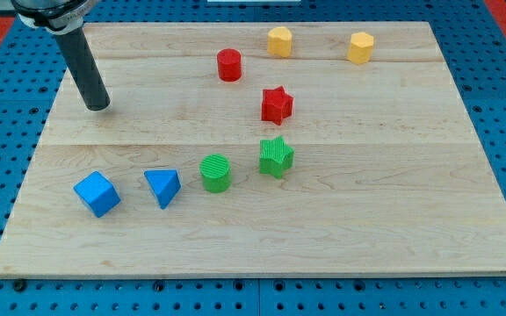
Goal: Push the green star towards down
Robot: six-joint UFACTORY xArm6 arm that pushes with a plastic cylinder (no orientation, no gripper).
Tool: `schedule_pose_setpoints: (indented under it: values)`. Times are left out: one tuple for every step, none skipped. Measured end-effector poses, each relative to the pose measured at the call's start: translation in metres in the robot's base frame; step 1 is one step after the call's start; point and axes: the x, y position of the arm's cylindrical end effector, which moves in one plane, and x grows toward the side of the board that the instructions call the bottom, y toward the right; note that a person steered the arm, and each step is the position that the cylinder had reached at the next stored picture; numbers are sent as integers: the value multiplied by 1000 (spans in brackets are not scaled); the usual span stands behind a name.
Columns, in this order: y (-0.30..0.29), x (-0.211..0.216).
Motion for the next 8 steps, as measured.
schedule_pose_setpoints:
  values:
    - [0,0]
    - [0,-5]
    - [0,-5]
    - [1,-12]
    - [2,-12]
    - [-3,-14]
    - [-3,-16]
    - [-4,-16]
